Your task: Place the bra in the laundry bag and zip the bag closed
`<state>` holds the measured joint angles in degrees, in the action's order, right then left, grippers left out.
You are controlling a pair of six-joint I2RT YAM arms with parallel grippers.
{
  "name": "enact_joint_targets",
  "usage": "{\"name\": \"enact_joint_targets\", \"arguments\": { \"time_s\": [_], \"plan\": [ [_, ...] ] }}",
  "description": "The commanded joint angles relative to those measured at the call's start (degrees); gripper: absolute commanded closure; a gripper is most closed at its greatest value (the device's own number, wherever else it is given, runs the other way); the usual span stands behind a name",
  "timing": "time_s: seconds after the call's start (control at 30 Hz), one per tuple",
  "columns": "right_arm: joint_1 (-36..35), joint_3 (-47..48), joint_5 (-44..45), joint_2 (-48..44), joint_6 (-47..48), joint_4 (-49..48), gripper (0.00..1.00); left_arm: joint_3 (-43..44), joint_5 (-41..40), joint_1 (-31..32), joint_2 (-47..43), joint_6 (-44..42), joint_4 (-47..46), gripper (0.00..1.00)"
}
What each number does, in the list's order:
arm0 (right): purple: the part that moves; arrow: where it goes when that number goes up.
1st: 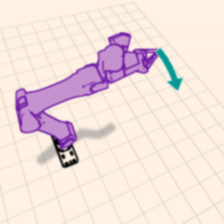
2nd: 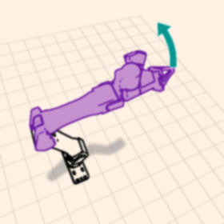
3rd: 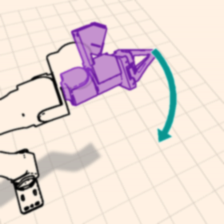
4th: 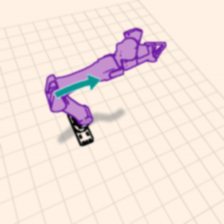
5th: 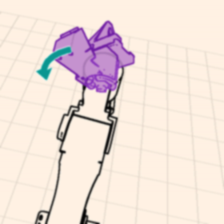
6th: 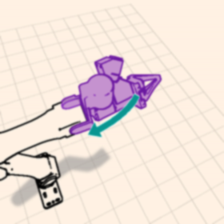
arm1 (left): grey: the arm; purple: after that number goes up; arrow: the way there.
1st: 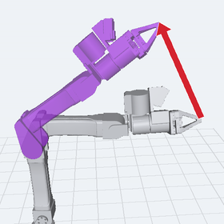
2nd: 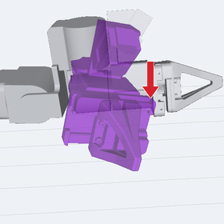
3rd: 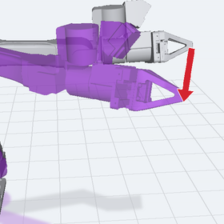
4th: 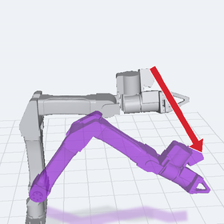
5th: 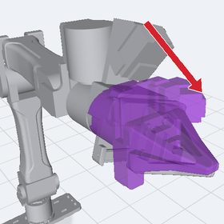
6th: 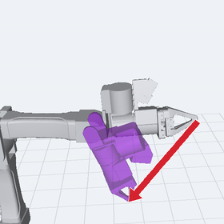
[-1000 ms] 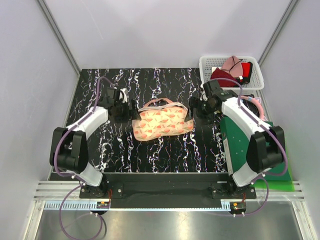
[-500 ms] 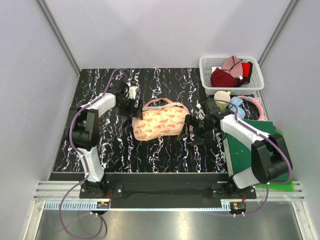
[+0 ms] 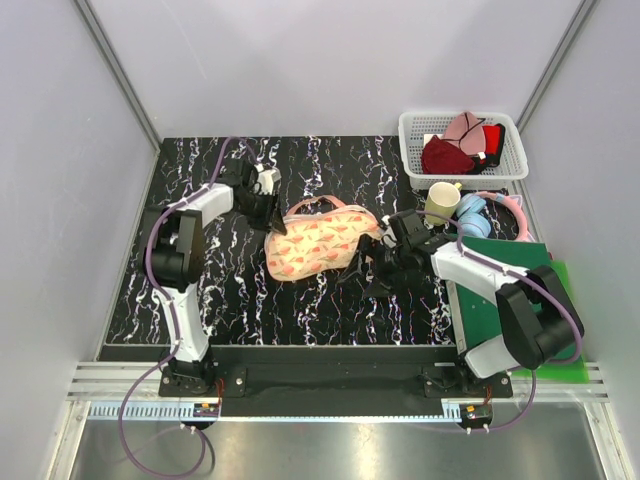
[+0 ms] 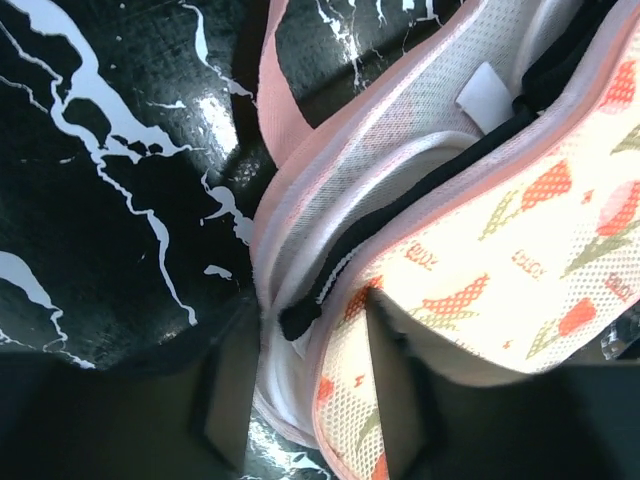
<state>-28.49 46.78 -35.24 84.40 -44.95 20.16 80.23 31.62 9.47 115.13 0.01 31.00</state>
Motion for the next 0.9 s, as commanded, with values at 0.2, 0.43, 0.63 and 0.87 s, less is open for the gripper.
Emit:
{"name": "enact_joint_targets", "arguments": {
  "time_s": [0.2, 0.43, 0.63, 0.87],
  "plan": [
    [-4.5, -3.8, 3.8, 4.6, -11.6, -25.2, 0.10, -10.9, 9.2, -0.9, -6.3, 9.1, -7.8, 0.74],
    [-6.7, -5.2, 5.2, 12.6, -18.1, -37.2, 0.09, -16.2, 9.3, -1.6, -8.1, 14.8, -8.6, 1.00],
    [-8.9, -6.7, 8.0, 17.4, -21.1, -46.1, 0.11, -17.5, 14.3, -3.3, -6.6, 16.5, -8.8, 1.00],
    [-11.3, -8.4, 14.3, 20.3, -24.8, -54.3, 0.09, -19.0, 20.2, -3.3, -6.9, 19.7, -9.5, 1.00]
  ]
}}
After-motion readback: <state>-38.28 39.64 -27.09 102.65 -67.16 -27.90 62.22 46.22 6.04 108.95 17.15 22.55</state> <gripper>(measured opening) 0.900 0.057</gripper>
